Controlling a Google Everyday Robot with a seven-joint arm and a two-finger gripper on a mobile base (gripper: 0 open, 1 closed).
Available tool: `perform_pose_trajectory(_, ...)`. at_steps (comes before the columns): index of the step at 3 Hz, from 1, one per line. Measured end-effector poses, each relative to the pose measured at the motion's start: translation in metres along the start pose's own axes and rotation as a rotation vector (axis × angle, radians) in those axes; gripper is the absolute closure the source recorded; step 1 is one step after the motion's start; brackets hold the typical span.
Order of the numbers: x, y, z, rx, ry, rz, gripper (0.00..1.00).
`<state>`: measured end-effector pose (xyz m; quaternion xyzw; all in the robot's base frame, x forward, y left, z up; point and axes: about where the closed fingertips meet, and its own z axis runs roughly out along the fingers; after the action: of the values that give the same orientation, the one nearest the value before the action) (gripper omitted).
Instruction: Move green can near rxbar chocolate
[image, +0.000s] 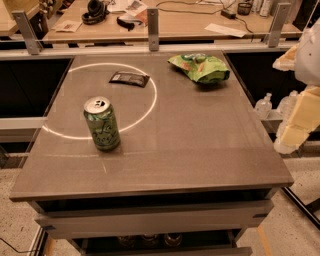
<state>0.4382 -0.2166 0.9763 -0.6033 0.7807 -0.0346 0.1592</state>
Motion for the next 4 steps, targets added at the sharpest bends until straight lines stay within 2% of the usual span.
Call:
perform_pose_trajectory(1,0.0,0.0,0.0,0.0,0.0,0.0,0.0)
perform_pose_trajectory(2,-0.002,0.002,-0.004,0.022,-0.077,0.027,0.0)
perform_pose_trajectory(3,-0.007,0.005,-0.003,0.048,-0.223,0.058,0.0)
perform_pose_trajectory(4,0.004,0.007,0.013,0.098,-0.395,0.088,0.0)
